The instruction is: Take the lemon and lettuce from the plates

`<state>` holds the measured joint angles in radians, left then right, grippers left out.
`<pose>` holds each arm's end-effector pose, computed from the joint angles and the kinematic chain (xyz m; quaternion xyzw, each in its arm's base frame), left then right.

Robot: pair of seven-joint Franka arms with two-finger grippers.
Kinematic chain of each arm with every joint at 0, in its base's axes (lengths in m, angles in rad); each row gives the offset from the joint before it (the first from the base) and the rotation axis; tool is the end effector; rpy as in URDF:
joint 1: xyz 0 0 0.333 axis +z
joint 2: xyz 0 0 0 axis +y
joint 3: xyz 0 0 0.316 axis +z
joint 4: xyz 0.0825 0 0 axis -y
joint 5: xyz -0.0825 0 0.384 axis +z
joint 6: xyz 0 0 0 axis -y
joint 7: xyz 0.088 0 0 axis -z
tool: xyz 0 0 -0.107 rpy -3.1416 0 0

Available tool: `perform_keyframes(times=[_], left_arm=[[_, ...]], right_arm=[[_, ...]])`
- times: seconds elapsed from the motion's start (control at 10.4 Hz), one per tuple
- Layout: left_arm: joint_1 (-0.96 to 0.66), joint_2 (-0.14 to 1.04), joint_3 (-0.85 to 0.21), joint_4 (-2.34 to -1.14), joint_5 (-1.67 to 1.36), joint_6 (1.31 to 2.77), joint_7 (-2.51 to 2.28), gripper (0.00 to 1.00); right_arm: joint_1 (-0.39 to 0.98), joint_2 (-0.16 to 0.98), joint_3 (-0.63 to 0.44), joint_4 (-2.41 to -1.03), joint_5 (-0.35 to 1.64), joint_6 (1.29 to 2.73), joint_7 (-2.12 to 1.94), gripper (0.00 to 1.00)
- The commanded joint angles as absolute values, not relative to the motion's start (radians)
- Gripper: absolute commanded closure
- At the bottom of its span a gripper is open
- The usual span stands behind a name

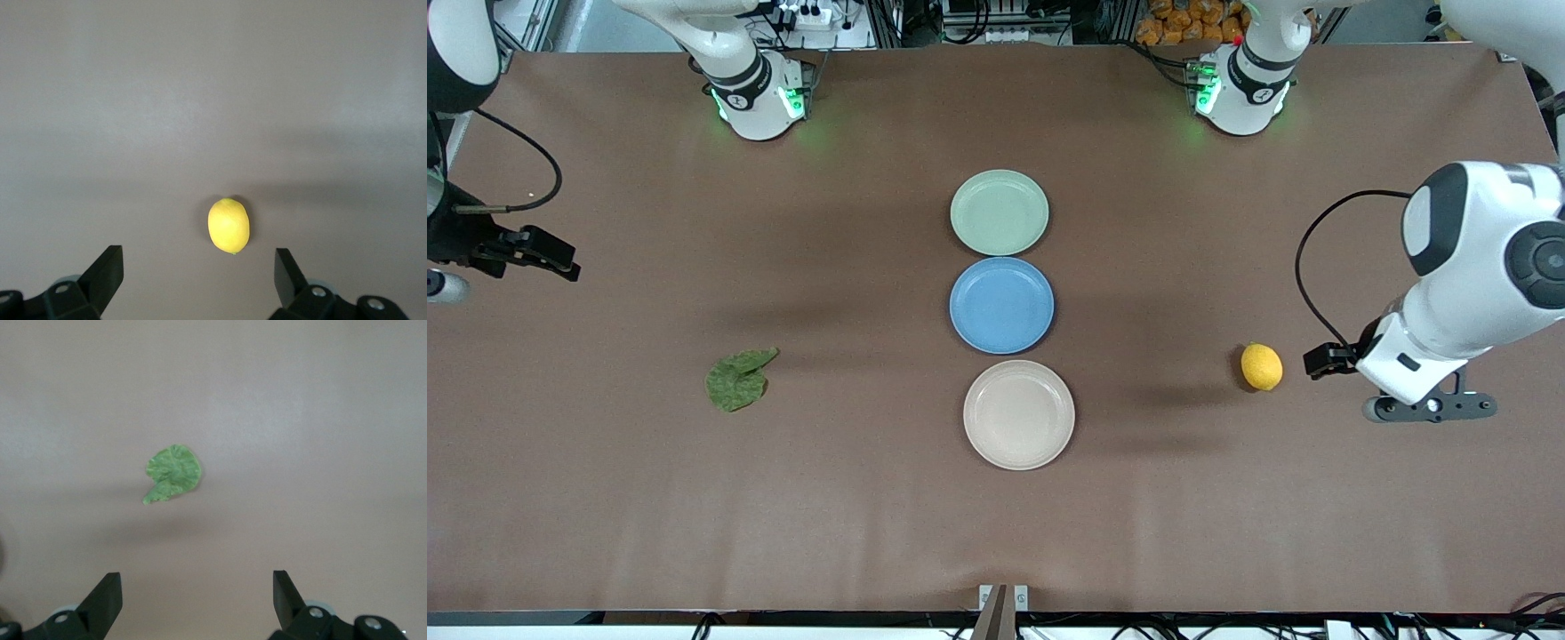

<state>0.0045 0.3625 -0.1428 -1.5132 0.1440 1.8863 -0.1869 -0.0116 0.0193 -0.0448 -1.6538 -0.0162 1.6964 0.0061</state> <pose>0.6658 -0.0693 0.4589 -0.9990 -0.0072 -0.0142 0.0416 0.5685 -0.0334 0.5853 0.9994 -0.0303 0.0114 0.0088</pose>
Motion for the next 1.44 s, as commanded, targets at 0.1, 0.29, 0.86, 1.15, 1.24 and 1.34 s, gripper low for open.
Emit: perform_keyframes(times=[0.1,0.29,0.86,1.15,1.24,1.34], left_arm=[[0.017,0.309,-0.144,-1.491,0.158,1.842,-0.173,0.00],[0.017,0.278,-0.143,-1.491,0.152,1.826,-0.172,0.00],[0.014,0.097,-0.095,-1.509,0.042,1.792,-0.155,0.00],[-0.014,0.052,-0.097,-1.503,0.034,1.790,-0.158,0.00],[-0.027,0.051,-0.095,-1.503,0.037,1.783,-0.161,0.00],[-0.031,0.052,-0.097,-1.505,0.041,1.778,-0.155,0.00]], right_arm=[[-0.006,-0.008,-0.040,-1.605,0.020,1.667,0.025,0.00],[-0.005,-0.002,-0.041,-1.557,0.020,1.651,0.011,0.00],[-0.008,0.003,-0.043,-1.511,0.005,1.597,-0.015,0.00],[-0.008,0.005,-0.043,-1.505,0.003,1.597,-0.037,0.00],[-0.008,0.005,-0.043,-1.505,0.003,1.595,-0.035,0.00],[-0.008,0.005,-0.041,-1.505,0.005,1.580,-0.034,0.00]])
